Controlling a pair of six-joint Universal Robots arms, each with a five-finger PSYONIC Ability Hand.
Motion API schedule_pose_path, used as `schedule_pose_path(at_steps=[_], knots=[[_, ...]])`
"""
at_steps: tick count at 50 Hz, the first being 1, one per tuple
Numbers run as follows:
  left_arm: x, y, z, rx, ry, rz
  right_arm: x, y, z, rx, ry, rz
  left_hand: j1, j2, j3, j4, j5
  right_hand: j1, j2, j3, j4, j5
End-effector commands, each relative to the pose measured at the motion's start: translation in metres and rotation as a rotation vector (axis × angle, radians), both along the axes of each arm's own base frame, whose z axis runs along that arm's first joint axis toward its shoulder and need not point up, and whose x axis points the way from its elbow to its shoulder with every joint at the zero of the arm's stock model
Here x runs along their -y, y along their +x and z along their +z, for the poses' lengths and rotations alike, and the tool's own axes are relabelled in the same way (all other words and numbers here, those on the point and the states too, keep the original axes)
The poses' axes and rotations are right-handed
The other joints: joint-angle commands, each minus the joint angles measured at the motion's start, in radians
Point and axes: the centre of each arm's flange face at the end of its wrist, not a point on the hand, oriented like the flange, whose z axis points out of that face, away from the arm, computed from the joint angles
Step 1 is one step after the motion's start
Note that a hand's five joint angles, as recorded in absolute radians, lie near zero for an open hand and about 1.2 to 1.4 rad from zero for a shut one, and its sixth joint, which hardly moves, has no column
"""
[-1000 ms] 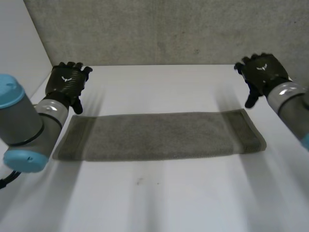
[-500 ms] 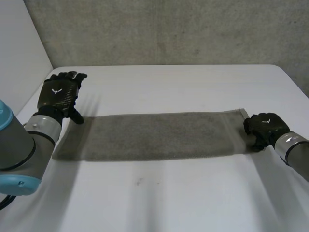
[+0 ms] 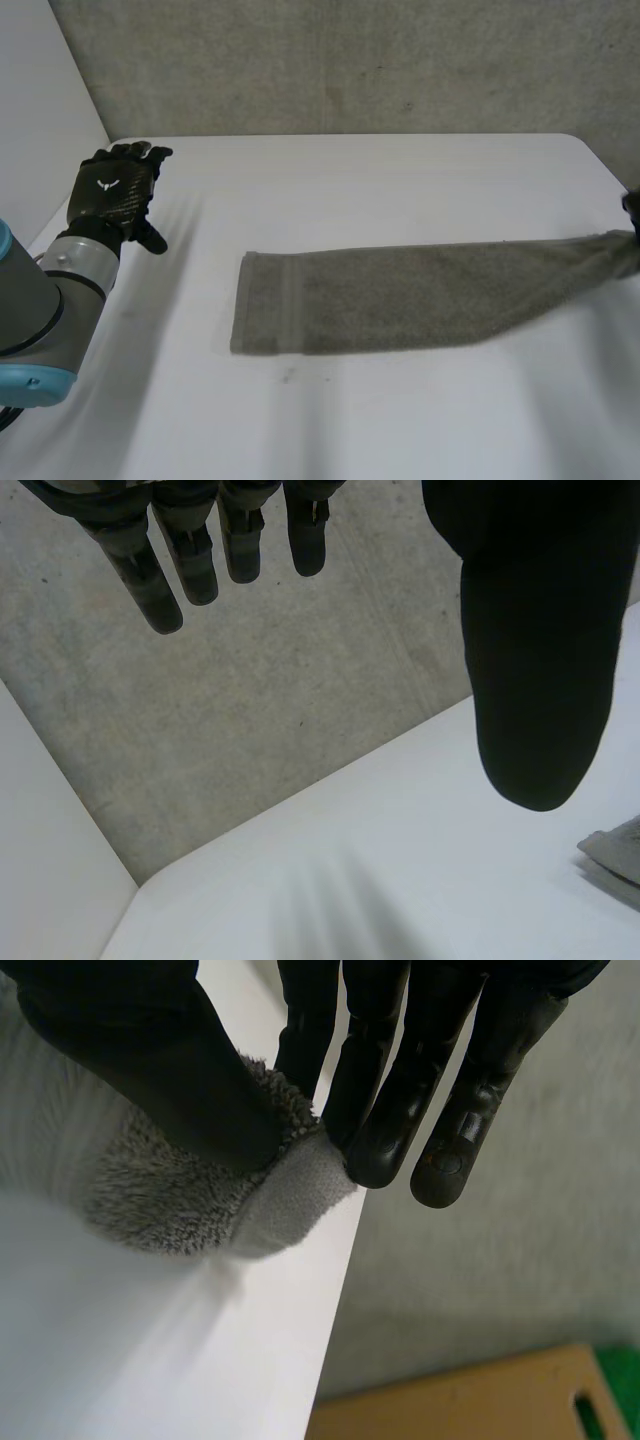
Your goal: Fold the laundry
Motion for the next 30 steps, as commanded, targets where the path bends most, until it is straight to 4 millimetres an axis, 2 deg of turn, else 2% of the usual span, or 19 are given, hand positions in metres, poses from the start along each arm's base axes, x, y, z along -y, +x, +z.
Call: schedule_pose_path(at_steps=[1, 2, 4, 5, 6, 7, 8, 10, 11, 13, 16, 21, 22, 23, 24, 25, 26, 27, 30], knots=[[0.000, 0.001, 0.002, -0.002, -0.006, 0.003, -0.035, 0.105, 0.050, 0.089, -0.177, 0.348, 0.008, 0.011, 0.010, 0.010, -0.013, 0.452, 0.225, 0.216, 0.207, 0.248], [0.000, 0.001, 0.002, -0.002, -0.006, 0.003, -0.035, 0.105, 0.050, 0.089, -0.178, 0.348, 0.008, 0.011, 0.010, 0.010, -0.013, 0.452, 0.225, 0.216, 0.207, 0.248], [-0.002, 0.001, 0.008, -0.009, -0.020, 0.004, -0.064, 0.162, 0.057, 0.109, -0.230, 0.542, 0.008, 0.011, 0.010, 0.010, -0.013, 0.452, 0.225, 0.216, 0.207, 0.248], [-0.002, 0.001, 0.008, -0.009, -0.020, 0.004, -0.065, 0.163, 0.057, 0.109, -0.230, 0.543, 0.008, 0.011, 0.010, 0.010, -0.013, 0.452, 0.225, 0.216, 0.207, 0.248], [-0.003, 0.001, 0.009, -0.010, -0.024, 0.004, -0.084, 0.193, 0.055, 0.122, -0.240, 0.657, 0.008, 0.011, 0.010, 0.010, -0.013, 0.452, 0.225, 0.216, 0.207, 0.248], [-0.004, 0.002, 0.012, -0.012, -0.032, 0.004, -0.104, 0.222, 0.047, 0.131, -0.232, 0.768, 0.008, 0.011, 0.010, 0.010, -0.013, 0.452, 0.225, 0.216, 0.207, 0.248], [-0.004, 0.002, 0.012, -0.012, -0.032, 0.004, -0.104, 0.223, 0.047, 0.131, -0.231, 0.770, 0.008, 0.011, 0.010, 0.010, -0.013, 0.452, 0.225, 0.216, 0.207, 0.248], [-0.006, 0.002, 0.014, -0.013, -0.038, 0.003, -0.139, 0.266, 0.026, 0.142, -0.186, 0.950, 0.008, 0.011, 0.010, 0.010, -0.013, 0.452, 0.225, 0.216, 0.207, 0.248], [-0.006, 0.002, 0.015, -0.014, -0.042, 0.003, -0.139, 0.266, 0.026, 0.142, -0.186, 0.951, 0.008, 0.011, 0.010, 0.010, -0.013, 0.452, 0.225, 0.216, 0.207, 0.248], [-0.008, 0.001, 0.015, -0.014, -0.041, 0.001, -0.166, 0.294, 0.002, 0.140, -0.137, 1.078, 0.008, 0.011, 0.010, 0.010, -0.013, 0.452, 0.225, 0.216, 0.207, 0.248], [-0.008, 0.001, 0.015, -0.014, -0.041, 0.001, -0.174, 0.303, -0.012, 0.135, -0.108, 1.121, 0.008, 0.011, 0.010, 0.010, -0.013, 0.452, 0.225, 0.216, 0.207, 0.248], [-0.010, -0.001, 0.012, -0.012, -0.032, -0.010, -0.202, 0.323, -0.065, 0.080, 0.018, 1.198, 0.008, 0.011, 0.010, 0.010, -0.013, 0.452, 0.225, 0.216, 0.207, 0.248], [-0.010, -0.001, 0.012, -0.012, -0.032, -0.010, -0.204, 0.322, -0.069, 0.072, 0.041, 1.194, 0.008, 0.011, 0.010, 0.010, -0.013, 0.188, -0.038, -0.048, -0.057, -0.015], [-0.012, -0.003, 0.010, -0.010, -0.026, -0.016, -0.204, 0.322, -0.069, 0.071, 0.041, 1.194, 0.008, 0.011, 0.010, 0.010, -0.013, 0.186, -0.041, -0.050, -0.059, -0.018], [-0.012, -0.003, 0.010, -0.010, -0.026, -0.016, -0.204, 0.320, -0.067, 0.071, 0.050, 1.184, 0.008, 0.011, 0.010, 0.010, -0.013, -0.192, -0.419, -0.428, -0.437, -0.396], [-0.016, -0.005, 0.006, -0.006, -0.013, -0.025, -0.204, 0.320, -0.067, 0.071, 0.050, 1.184, 0.008, 0.011, 0.010, 0.010, -0.013, -0.196, -0.422, -0.432, -0.441, -0.399], [-0.021, -0.010, 0.005, -0.004, -0.007, -0.043, -0.202, 0.318, -0.060, 0.074, 0.050, 1.160, 0.008, 0.011, 0.010, 0.010, -0.013, -0.612, -0.838, -0.848, -0.857, -0.815], [-0.021, -0.010, 0.005, -0.004, -0.007, -0.043, -0.202, 0.318, -0.060, 0.074, 0.050, 1.160, 0.008, 0.011, 0.010, 0.010, -0.013, -0.616, -0.842, -0.852, -0.861, -0.819], [-0.031, -0.022, 0.002, -0.002, 0.001, -0.086, -0.199, 0.311, -0.029, 0.128, 0.041, 1.086, 0.008, 0.011, 0.010, 0.010, -0.013, -0.770, -0.996, -1.006, -1.015, -0.973]])
